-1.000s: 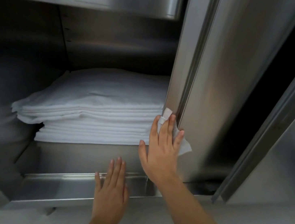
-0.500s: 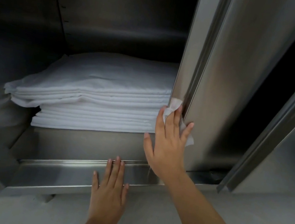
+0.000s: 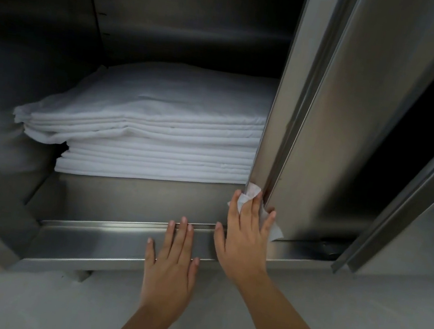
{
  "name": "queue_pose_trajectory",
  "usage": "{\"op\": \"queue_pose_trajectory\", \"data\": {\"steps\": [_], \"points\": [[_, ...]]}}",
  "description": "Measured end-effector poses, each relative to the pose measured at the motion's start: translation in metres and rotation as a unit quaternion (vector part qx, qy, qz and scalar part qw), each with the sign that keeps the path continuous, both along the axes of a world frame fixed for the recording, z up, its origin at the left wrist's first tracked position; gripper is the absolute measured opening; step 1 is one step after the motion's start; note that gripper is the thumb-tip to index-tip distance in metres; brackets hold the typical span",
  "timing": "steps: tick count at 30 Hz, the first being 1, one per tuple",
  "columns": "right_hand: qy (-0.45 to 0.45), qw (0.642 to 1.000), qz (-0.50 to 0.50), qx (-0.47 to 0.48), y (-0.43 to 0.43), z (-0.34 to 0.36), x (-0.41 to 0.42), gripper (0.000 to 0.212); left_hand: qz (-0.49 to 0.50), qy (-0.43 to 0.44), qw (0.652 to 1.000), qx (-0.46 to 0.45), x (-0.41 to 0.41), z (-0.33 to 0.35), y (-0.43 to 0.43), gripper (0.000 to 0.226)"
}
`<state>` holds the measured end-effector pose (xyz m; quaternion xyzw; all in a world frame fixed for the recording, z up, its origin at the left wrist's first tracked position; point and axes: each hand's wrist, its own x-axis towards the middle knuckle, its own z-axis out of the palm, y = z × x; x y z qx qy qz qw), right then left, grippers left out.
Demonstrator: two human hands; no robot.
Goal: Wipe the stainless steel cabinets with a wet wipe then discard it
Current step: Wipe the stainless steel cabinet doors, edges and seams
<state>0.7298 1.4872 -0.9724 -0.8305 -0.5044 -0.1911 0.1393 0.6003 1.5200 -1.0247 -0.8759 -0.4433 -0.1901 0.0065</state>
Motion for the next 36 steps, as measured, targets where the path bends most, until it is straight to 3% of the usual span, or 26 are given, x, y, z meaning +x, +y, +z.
{"op": "queue_pose_trajectory", "data": {"steps": [7, 17, 26, 36], "points": [[-0.036, 0.993, 0.002, 0.114, 0.011, 0.021, 0.003, 0.064, -0.003, 0.034, 0.999, -0.016, 0.003, 0.002, -0.002, 0.070], [0.064, 0.996, -0.023, -0.052, -0.014, -0.035, -0.018, 0.057, -0.001, 0.055, 0.997, -0.053, 0.002, 0.006, -0.003, 0.070], [0.008, 0.999, -0.010, 0.048, 0.002, 0.016, -0.003, 0.060, -0.001, 0.063, 0.995, -0.077, 0.002, 0.009, -0.004, 0.071], [0.108, 0.991, -0.015, -0.082, -0.019, -0.034, -0.021, 0.062, 0.002, 0.074, 0.993, -0.092, 0.002, 0.017, -0.006, 0.069]]}}
